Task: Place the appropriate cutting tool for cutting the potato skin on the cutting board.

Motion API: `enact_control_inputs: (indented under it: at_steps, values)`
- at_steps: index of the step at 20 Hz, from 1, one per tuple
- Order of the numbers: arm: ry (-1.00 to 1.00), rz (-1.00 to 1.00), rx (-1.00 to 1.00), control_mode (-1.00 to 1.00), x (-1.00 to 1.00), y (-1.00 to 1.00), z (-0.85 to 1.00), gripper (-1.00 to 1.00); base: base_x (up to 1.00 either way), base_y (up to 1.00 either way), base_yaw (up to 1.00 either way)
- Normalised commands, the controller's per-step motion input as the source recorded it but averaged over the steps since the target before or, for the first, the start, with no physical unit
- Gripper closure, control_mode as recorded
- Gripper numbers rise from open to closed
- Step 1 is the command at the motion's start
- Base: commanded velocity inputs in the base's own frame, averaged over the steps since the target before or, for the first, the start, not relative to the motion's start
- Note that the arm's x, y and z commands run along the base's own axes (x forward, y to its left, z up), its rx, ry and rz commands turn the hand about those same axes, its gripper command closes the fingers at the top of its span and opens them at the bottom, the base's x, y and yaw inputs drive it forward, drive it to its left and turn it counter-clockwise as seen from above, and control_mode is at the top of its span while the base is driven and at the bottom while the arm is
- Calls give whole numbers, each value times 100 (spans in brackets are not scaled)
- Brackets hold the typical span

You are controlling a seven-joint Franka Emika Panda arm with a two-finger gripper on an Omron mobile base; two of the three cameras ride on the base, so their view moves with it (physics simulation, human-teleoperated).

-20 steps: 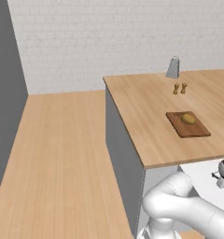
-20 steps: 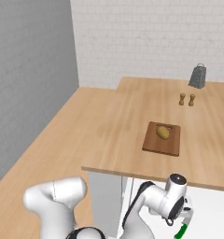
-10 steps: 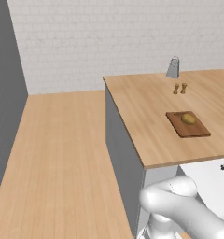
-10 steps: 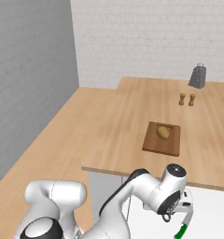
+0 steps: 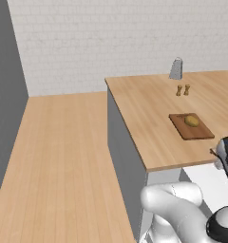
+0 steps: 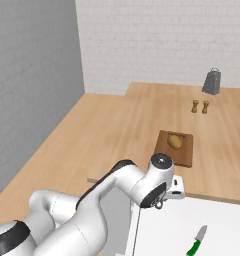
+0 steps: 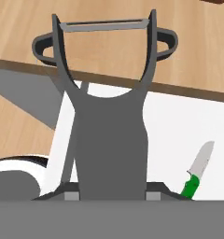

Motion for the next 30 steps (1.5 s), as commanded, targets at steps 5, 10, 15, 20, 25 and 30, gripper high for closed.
enact_control_inputs:
  at_steps: [5,10,15,20,25,30]
  values:
    - [0,1,1,-100,99,38,55,100,0,0,0]
    - [0,2,0,-100,84,7,12,100,0,0,0]
    - [0,4,1,-100,76,-13,11,100,0,0,0]
    - [0,3,0,-100,52,0,0,100,0,0,0]
    - [0,3,0,-100,51,0,-2,100,0,0,0]
    - [0,4,0,-100,45,-15,-12,100,0,0,0]
